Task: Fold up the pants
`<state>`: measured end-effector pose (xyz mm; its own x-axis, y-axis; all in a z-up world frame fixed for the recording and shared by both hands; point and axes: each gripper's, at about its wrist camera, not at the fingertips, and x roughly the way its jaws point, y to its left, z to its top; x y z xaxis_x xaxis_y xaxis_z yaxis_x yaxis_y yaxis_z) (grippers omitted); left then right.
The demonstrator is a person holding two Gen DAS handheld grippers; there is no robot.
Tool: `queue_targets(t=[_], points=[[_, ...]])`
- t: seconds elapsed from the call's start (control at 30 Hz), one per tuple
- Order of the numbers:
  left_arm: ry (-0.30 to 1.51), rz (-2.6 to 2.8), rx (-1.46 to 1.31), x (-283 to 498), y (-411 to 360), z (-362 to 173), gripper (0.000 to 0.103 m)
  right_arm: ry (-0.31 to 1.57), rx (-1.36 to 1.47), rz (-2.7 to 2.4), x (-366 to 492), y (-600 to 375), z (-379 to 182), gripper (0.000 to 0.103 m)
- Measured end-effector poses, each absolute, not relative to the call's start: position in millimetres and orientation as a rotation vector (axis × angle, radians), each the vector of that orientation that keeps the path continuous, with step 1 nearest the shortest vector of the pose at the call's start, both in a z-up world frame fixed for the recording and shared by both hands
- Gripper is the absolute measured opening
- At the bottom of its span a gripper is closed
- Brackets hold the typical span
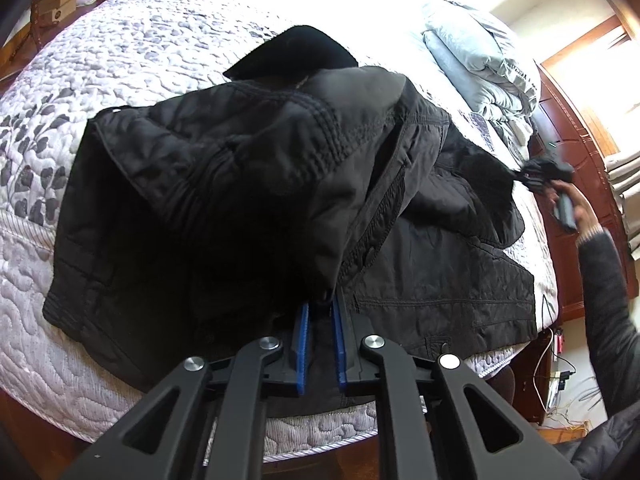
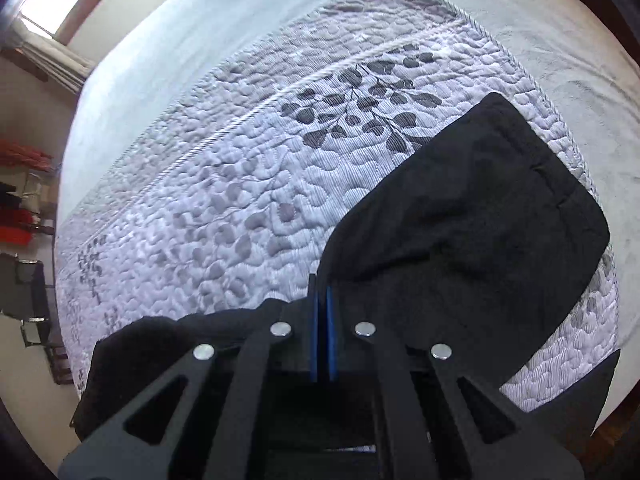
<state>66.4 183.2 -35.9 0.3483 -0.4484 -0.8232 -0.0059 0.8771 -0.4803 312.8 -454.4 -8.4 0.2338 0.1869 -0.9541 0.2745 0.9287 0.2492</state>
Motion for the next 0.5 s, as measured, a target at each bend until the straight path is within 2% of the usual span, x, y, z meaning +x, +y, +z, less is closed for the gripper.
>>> queue_targets(t=[0.1,0.3,0.5], points=[[1.188,-0.289,-0.435,63,185,-35,0.011,1.258,0.405,0.010,278,-446,22,0.002],[1.179,-0.255,-0.440,54,194,-33,0.011,1.108,0.352,0.100,184,-422,50,0.002],[1.149,-0.247,-0.441,45,196,-21,0.011,1.034,0.387,0.099,80,-418,36,0.002]])
